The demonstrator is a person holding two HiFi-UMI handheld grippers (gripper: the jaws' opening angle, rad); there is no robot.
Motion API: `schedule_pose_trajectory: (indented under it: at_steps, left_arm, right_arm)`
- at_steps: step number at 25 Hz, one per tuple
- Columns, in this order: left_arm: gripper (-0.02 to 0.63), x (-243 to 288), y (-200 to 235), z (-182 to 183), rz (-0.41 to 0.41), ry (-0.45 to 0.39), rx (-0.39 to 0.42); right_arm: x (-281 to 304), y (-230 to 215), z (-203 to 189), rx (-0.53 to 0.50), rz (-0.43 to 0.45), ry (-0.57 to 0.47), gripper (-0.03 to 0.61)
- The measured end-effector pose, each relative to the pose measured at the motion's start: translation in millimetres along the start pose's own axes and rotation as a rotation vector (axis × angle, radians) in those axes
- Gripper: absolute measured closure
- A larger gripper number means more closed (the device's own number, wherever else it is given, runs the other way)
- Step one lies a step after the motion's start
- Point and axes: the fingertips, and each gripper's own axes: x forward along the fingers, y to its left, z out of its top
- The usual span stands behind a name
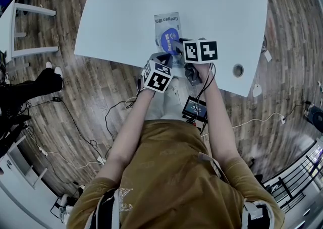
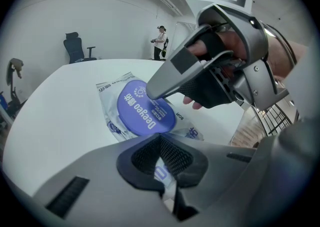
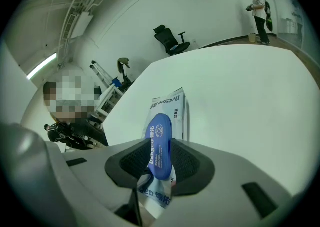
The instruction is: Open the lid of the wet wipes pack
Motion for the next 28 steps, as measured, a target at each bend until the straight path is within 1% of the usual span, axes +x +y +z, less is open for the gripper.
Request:
schedule_pose_trajectory:
  at_steps: [9,11,16,20,24,28]
  left_arm:
    - [0.612,0.2,1.5,0.9,0.005,-0.001,0.006]
    - [0.612,0.4,1.6,1.0,0.004,0.000,0.006]
    - [0.612,0.9,-2.2,1.5,0.000,-0.003,0.012]
    - [0.612,-0.3,-1.2,1.6,-0.003,-0.018,0.019]
    - [0.612,-4.8,-0.5,0.1,-0.016,-0.039,0.027]
    - [0.612,-10.2,2.5,-0.9,-0.007,-0.065,0.018]
  right_arm:
    - [-1.0,4.2,0.3,-0.081,-0.046,0.027,0.471]
    - [-0.3,3.4,0.8,-0.079,-0.049,0.024,0.471]
    - [-3.3,-1.6,0.7,-0.005,0.006,0.001,0.471]
    - [-6.3,2.9,2.3,0.000,0.041,0.002,0.471]
    - [-6.8,4.6,2.4,0.005,0.059,-0.005,0.471]
    - [-7.5,7.0,6.4,-0.002,0.070,-0.026,0.471]
